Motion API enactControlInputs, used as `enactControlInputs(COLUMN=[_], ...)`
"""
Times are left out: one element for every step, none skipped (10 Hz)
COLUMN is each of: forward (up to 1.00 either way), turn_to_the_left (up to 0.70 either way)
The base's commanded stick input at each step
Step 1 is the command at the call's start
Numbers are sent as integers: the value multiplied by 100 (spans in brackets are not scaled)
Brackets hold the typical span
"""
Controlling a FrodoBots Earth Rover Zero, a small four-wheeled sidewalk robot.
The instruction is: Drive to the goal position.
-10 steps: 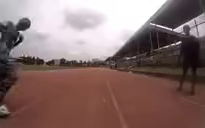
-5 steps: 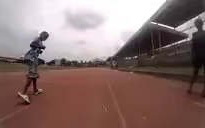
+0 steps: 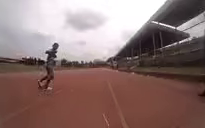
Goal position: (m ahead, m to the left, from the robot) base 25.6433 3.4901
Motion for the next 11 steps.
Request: enactControlInputs(forward=[70, 70, 70, 70, 70, 70, 70, 70, 70, 70, 70], turn_to_the_left=[0, 0, 0, 0, 0, 0, 0, 0, 0, 0, 0])
